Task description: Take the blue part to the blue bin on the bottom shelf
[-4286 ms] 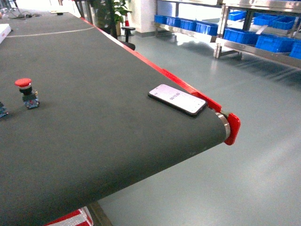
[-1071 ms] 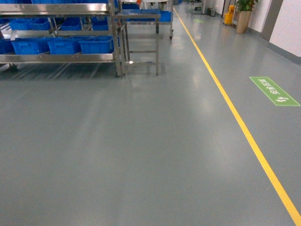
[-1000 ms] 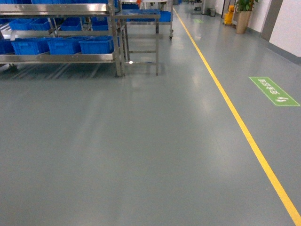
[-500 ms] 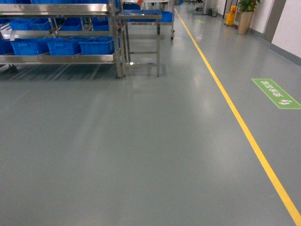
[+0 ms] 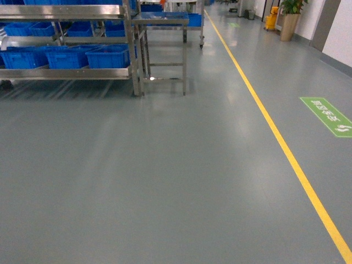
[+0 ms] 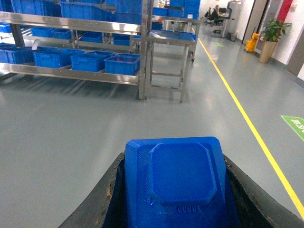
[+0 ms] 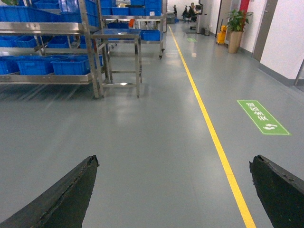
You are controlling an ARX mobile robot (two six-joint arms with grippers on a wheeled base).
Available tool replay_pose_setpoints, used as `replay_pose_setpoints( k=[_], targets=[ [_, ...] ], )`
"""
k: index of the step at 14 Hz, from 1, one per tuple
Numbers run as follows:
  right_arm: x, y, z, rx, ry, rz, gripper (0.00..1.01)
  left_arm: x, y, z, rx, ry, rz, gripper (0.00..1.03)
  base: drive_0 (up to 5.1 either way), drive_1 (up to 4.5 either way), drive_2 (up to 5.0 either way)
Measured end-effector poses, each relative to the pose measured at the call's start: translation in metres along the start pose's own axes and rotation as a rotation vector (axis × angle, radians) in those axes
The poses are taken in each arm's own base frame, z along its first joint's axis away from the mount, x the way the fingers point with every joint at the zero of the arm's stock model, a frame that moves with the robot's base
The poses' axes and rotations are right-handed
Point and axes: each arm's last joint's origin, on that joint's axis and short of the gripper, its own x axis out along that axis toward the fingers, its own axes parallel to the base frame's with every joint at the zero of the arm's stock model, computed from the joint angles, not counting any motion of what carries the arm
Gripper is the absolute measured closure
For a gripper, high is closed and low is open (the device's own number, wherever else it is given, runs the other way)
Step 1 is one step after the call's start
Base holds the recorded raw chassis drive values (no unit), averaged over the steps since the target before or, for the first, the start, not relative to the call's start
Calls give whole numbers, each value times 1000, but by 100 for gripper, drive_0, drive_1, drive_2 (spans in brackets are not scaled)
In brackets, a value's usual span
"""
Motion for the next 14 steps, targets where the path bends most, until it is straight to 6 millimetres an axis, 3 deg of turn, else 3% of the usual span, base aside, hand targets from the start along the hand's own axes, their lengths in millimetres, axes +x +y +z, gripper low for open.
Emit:
replay_pose_setpoints(
  k=[14],
  targets=[
    [0,0,0,0,5,0,3,0,0,0,1,3,0,60,3,410,-405]
  ],
)
